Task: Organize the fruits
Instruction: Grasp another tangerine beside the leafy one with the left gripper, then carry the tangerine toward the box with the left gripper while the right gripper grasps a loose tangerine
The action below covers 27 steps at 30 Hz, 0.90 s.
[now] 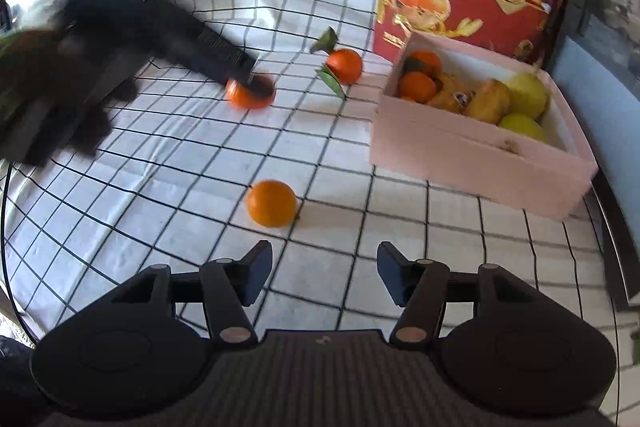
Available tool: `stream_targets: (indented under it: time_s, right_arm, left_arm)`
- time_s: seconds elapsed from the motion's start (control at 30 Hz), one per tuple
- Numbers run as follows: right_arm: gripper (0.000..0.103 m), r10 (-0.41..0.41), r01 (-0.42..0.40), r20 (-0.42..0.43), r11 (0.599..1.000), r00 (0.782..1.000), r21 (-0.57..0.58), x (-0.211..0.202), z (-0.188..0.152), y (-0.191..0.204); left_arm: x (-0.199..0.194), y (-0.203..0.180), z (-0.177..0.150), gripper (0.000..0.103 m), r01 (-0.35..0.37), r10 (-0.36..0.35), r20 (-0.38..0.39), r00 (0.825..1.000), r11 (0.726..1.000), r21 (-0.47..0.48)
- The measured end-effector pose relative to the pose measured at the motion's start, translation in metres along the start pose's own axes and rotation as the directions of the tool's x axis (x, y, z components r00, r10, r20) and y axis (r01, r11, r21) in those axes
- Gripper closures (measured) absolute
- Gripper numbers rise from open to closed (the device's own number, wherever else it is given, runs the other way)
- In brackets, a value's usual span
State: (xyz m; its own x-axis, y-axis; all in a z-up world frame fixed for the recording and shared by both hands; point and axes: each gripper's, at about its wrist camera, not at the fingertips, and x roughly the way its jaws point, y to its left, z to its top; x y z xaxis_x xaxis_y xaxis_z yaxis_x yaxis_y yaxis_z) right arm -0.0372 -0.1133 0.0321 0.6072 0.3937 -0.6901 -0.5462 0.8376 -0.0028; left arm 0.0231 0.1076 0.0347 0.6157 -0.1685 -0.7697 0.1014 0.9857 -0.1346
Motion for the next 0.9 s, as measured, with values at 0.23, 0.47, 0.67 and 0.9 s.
stream_targets:
  time_s: [0.23, 0.47, 0.67, 0.9]
  right_arm:
    - [0.044, -0.009, 0.017, 0.072, 0.993, 0.997, -0.117, 0.012, 0.044, 0.011]
    - [0.035, -0.079, 0.084, 0.071, 0.994, 0.994, -0.069, 0.057, 0.127, 0.0]
    - [0.035, -0.016, 0.02, 0.033, 0.992, 0.999, -0.128, 0.07, 0.145, 0.021]
    - [0.035, 0.118, -0.129, -0.069, 0.977, 0.991, -0.173, 0.06, 0.089, 0.042]
  left_arm:
    - [-0.027, 0.002, -0.035, 0.051, -0.057, 0.055, -0.03, 0.998, 0.997, -0.058]
    - [-0.044, 0.017, -0.045, 0.052, -0.063, 0.062, -0.011, 0.998, 0.99, -0.126]
    - [-0.05, 0.032, -0.046, 0.052, -0.075, 0.075, -0.008, 0.997, 0.982, -0.172]
    - [-0.049, 0.034, -0.043, 0.052, -0.084, 0.083, -0.014, 0.996, 0.981, -0.176]
